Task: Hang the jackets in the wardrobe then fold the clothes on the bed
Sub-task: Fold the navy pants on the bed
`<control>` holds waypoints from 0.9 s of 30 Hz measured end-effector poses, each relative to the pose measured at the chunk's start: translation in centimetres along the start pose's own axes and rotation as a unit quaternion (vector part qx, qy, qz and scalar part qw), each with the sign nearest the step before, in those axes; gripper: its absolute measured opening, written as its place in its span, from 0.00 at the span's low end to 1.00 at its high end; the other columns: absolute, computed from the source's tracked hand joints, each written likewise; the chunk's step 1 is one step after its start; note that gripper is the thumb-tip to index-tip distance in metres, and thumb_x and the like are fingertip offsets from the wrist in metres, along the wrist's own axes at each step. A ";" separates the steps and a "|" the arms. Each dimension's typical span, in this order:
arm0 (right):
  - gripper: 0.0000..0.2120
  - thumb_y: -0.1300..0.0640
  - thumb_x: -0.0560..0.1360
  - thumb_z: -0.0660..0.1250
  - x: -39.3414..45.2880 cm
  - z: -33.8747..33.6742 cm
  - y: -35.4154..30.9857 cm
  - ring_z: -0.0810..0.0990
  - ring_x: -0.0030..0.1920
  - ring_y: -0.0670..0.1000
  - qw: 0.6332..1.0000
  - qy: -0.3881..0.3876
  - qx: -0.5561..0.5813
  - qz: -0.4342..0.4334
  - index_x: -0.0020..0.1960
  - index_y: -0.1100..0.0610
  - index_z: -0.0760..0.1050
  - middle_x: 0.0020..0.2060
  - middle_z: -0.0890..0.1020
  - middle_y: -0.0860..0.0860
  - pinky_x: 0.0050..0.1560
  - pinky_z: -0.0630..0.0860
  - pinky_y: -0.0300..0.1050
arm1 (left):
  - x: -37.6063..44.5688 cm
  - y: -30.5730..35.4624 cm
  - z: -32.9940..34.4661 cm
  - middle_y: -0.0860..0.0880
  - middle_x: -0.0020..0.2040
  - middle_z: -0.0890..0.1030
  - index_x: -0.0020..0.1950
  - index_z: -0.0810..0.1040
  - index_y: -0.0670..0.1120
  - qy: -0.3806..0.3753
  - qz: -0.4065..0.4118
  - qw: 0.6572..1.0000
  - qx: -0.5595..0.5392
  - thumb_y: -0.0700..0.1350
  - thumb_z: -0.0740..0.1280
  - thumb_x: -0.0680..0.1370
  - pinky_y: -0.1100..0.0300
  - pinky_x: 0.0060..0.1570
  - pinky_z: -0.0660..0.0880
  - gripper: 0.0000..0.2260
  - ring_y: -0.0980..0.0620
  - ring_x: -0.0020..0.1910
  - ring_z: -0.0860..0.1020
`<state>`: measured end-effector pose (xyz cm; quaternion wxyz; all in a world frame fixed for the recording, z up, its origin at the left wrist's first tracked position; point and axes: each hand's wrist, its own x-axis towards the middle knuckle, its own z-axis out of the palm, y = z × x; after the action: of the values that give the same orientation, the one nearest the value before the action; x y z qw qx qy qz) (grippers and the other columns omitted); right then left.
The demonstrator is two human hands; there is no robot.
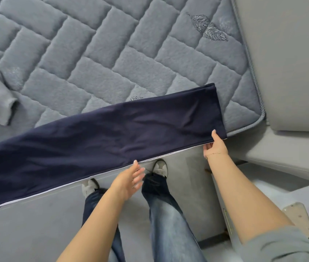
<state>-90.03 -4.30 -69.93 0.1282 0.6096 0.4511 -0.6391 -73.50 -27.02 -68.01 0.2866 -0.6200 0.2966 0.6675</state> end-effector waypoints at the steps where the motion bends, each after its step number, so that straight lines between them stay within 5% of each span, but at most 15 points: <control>1: 0.11 0.53 0.75 0.72 -0.2 0.2 0.3 0.81 0.50 0.51 0.999 -0.019 0.013 0.027 0.54 0.56 0.76 0.58 0.80 0.53 0.55 0.78 0.44 | -0.3 0.1 0.2 0.53 0.52 0.82 0.52 0.78 0.48 -0.009 0.007 1.000 0.024 0.56 0.64 0.80 0.60 0.48 0.73 0.12 0.55 0.52 0.79; 5: 0.15 0.56 0.74 0.73 -0.3 -0.4 1.4 0.78 0.49 0.50 0.996 0.064 -0.058 -0.028 0.57 0.61 0.77 0.52 0.78 0.55 0.55 0.77 0.42 | -1.5 1.1 0.3 0.52 0.51 0.84 0.54 0.78 0.48 0.005 0.103 0.993 0.055 0.50 0.67 0.80 0.61 0.43 0.75 0.07 0.57 0.48 0.81; 9: 0.08 0.59 0.75 0.73 -0.7 -0.2 1.1 0.79 0.56 0.54 0.997 -0.001 -0.066 -0.041 0.49 0.59 0.75 0.58 0.79 0.58 0.57 0.77 0.45 | -2.5 2.7 -1.1 0.52 0.49 0.85 0.53 0.78 0.48 0.017 0.163 0.986 0.019 0.45 0.67 0.80 0.62 0.43 0.75 0.04 0.57 0.47 0.82; 16: 0.24 0.59 0.77 0.70 -1.4 1.8 0.2 0.78 0.61 0.55 0.997 0.015 -0.073 -0.020 0.69 0.63 0.69 0.65 0.76 0.57 0.59 0.77 0.47 | -2.6 3.9 -1.5 0.51 0.49 0.83 0.53 0.78 0.48 0.012 0.168 0.986 -0.015 0.41 0.65 0.81 0.62 0.45 0.76 0.04 0.55 0.50 0.80; 21: 0.21 0.59 0.76 0.71 -1.8 2.3 -0.4 0.79 0.44 0.50 0.995 0.010 -0.097 -0.038 0.67 0.60 0.72 0.62 0.78 0.55 0.45 0.79 0.43 | -1.9 4.3 -0.4 0.50 0.51 0.83 0.54 0.78 0.48 -0.022 0.161 0.986 -0.029 0.42 0.64 0.81 0.61 0.46 0.76 0.04 0.54 0.52 0.81; 23: 0.20 0.60 0.73 0.73 -2.8 2.2 -0.4 0.80 0.43 0.50 0.995 0.013 -0.074 -0.072 0.63 0.57 0.73 0.59 0.80 0.54 0.40 0.79 0.43 | -1.9 4.4 -0.4 0.50 0.51 0.83 0.53 0.78 0.48 -0.019 0.159 0.986 -0.039 0.41 0.64 0.81 0.61 0.46 0.76 0.04 0.54 0.52 0.81; 27: 0.16 0.65 0.72 0.72 -6.1 2.3 1.1 0.82 0.49 0.46 0.963 -0.044 -0.088 -0.249 0.57 0.54 0.74 0.59 0.81 0.53 0.55 0.79 0.42 | -2.6 4.7 -0.8 0.49 0.53 0.83 0.55 0.78 0.47 -0.044 0.154 0.985 -0.066 0.43 0.65 0.81 0.59 0.49 0.76 0.04 0.53 0.54 0.80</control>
<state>-89.42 -8.99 -65.32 0.0375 0.4356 0.6374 -0.6345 -76.34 -30.72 -65.32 0.1515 -0.5545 0.3309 0.7484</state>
